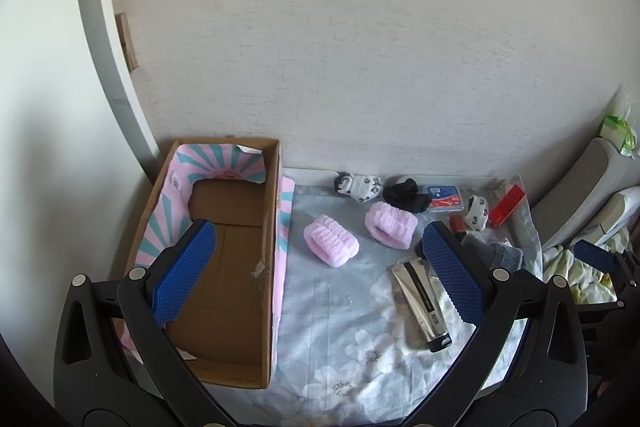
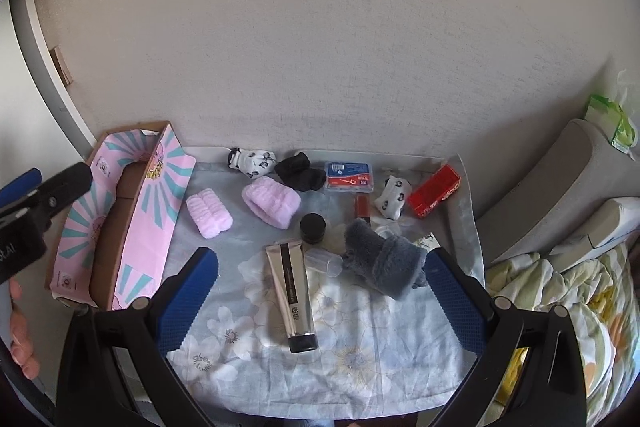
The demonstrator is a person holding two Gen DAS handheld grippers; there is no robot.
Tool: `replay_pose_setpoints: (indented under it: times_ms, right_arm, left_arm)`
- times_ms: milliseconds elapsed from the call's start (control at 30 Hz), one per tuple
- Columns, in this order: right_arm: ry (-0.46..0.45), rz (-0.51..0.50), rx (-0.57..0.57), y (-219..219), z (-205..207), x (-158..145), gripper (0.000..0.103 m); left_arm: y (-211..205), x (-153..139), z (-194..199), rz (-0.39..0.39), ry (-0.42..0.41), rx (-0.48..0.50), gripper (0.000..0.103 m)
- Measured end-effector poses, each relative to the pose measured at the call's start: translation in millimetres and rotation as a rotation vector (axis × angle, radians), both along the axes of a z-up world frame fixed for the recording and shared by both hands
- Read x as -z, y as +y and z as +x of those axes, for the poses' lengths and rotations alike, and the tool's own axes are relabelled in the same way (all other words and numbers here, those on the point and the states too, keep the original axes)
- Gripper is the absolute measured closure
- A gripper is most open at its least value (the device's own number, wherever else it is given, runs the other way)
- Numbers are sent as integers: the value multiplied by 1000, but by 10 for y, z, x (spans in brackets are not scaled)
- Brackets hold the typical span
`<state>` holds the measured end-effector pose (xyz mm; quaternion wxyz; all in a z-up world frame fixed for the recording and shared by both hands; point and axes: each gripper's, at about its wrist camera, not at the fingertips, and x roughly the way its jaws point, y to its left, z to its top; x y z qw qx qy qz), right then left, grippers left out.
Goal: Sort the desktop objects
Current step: 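Move both grippers toward the pink fuzzy wristband and grey slipper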
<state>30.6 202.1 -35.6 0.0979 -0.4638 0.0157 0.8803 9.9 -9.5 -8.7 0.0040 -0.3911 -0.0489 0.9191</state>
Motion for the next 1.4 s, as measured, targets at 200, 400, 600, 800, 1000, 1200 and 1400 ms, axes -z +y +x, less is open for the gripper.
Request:
replay_pose_setpoints:
  times_ms: [200,400,600,800,1000,1200,1400]
  right_arm:
    - [11,-82,-3,62,18,27,0]
    - [106,-36,1,42,24,-66,0]
    - [115,62,-24,-22,10,-151,0]
    - [139,-38,-36,23,52,-181,0]
    - [147,-76,-46,36,91,-170,0]
    - [146,-77,-52,172,121,-167,0]
    - [141,-92,-33,529,211,-191,0]
  left_arm:
    - [13,-13,-6,-18,4,14,0]
    - [20,-24,18,1,18,25,0]
    - [31,-45,20,10,25,10,0]
    - [57,-54,37,-20,27,16,0]
    - [48,-49,47,-33,23,20,0]
    - [36,-15,61,5,4,60,0]
    - [296,176,23,10,-58,138,0]
